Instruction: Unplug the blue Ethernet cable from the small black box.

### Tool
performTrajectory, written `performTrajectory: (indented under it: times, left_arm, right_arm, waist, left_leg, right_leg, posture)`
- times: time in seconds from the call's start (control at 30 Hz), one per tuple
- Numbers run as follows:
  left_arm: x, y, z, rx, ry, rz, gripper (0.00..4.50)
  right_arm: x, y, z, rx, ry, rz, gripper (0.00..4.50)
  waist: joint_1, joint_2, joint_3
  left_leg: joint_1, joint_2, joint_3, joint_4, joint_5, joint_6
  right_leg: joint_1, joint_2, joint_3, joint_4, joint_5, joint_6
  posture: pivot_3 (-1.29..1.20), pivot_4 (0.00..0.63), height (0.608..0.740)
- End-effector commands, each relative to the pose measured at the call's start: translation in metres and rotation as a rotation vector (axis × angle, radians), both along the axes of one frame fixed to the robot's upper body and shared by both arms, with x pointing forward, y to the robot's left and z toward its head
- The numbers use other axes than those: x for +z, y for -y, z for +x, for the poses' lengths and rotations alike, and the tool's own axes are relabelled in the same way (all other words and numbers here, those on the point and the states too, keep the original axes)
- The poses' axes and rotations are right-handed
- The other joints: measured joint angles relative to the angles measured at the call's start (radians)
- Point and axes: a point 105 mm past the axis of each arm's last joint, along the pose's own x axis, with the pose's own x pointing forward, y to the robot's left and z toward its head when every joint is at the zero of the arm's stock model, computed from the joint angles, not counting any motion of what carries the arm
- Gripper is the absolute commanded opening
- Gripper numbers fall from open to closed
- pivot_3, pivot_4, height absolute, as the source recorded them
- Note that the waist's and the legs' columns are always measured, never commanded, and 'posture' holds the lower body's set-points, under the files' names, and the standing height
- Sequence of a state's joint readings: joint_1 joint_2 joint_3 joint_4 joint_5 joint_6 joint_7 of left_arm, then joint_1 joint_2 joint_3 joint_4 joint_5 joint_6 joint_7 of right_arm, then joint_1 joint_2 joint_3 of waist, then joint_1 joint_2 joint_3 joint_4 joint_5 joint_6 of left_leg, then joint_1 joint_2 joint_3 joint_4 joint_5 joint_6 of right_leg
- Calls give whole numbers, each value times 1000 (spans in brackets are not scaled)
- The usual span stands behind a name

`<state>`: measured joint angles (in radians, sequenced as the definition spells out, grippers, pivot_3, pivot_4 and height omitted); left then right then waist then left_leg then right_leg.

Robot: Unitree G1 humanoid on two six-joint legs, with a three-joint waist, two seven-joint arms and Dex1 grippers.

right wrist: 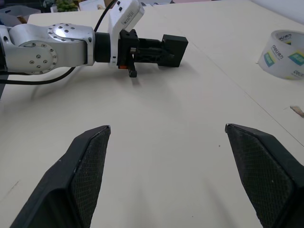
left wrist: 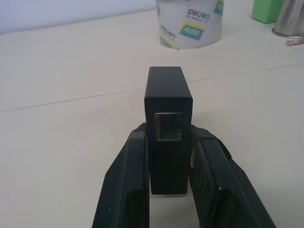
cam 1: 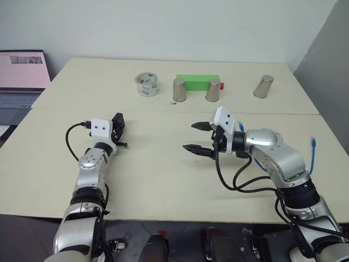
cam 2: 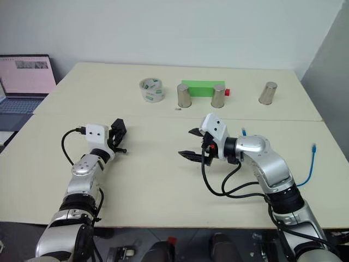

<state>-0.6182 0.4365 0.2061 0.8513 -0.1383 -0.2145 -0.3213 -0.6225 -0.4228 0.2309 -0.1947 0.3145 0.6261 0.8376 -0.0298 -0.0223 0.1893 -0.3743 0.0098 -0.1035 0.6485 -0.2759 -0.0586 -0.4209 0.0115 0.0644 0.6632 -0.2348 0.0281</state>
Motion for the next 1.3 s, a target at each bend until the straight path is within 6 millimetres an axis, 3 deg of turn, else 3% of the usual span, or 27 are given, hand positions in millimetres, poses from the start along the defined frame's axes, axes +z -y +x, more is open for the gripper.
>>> performTrajectory:
  times: [0.03,0.07,0.27,0.43,0.7,0.9,1.0,1.17,1.3]
  left_arm:
    - [-4,-7,1,38,-4,-45,776]
    - [-6,-7,0,38,-9,-77,1478]
    - [-15,-15,-9,60,-14,-116,2568]
    - [-22,-15,-22,63,-52,-72,3768]
    - [-7,-9,-60,-140,-155,86,3768]
    - [30,-10,-84,-342,-188,195,3768]
    - [48,-16,-85,-356,-146,247,3768]
    - [58,-13,-83,-420,-161,248,3768]
    - [59,-5,-86,-496,-173,243,3768]
  right_arm:
    - [11,-3,-2,-1,24,24,4092]
    - [11,-2,-2,-6,21,22,4150]
    - [8,-1,-3,-16,15,14,4150]
    - [6,1,-3,-32,19,8,4150]
    - [-2,26,-5,-107,-40,22,4150]
    - [-11,81,1,-259,-70,-27,4150]
    - [-8,109,8,-351,-55,-52,4150]
    - [-4,140,13,-431,-27,-107,4150]
    - [-2,154,15,-474,-13,-129,4150]
  waist:
    - [0,0,0]
    - [-1,0,0]
    - [-5,0,0]
    - [-11,1,0]
    - [-21,1,-1]
    - [-13,1,0]
    - [-11,1,0]
    - [-12,1,0]
    - [-12,1,0]
  left_leg:
    - [0,0,0,0,0,0]
    - [0,0,-1,0,0,0]
    - [0,0,-1,0,0,0]
    - [1,1,-1,-1,0,0]
    - [1,1,-1,-2,0,0]
    - [1,1,-1,-2,0,0]
    - [1,1,0,-1,0,0]
    - [3,2,3,-2,0,0]
    - [3,2,4,-2,0,0]
  right_leg:
    - [0,0,0,0,0,0]
    - [0,0,-1,1,0,0]
    - [0,0,-1,1,0,0]
    - [0,0,-1,1,0,0]
    - [0,0,0,1,0,0]
    - [0,1,-1,0,-4,3]
    - [0,1,0,0,-4,4]
    - [1,1,2,0,-4,4]
    - [0,2,3,0,-4,4]
  posture:
    - [0,150,740]
    - [0,150,740]
    - [0,150,740]
    - [0,150,740]
    - [0,150,740]
    - [0,150,740]
    - [0,150,740]
    - [0,150,740]
    - [0,150,740]
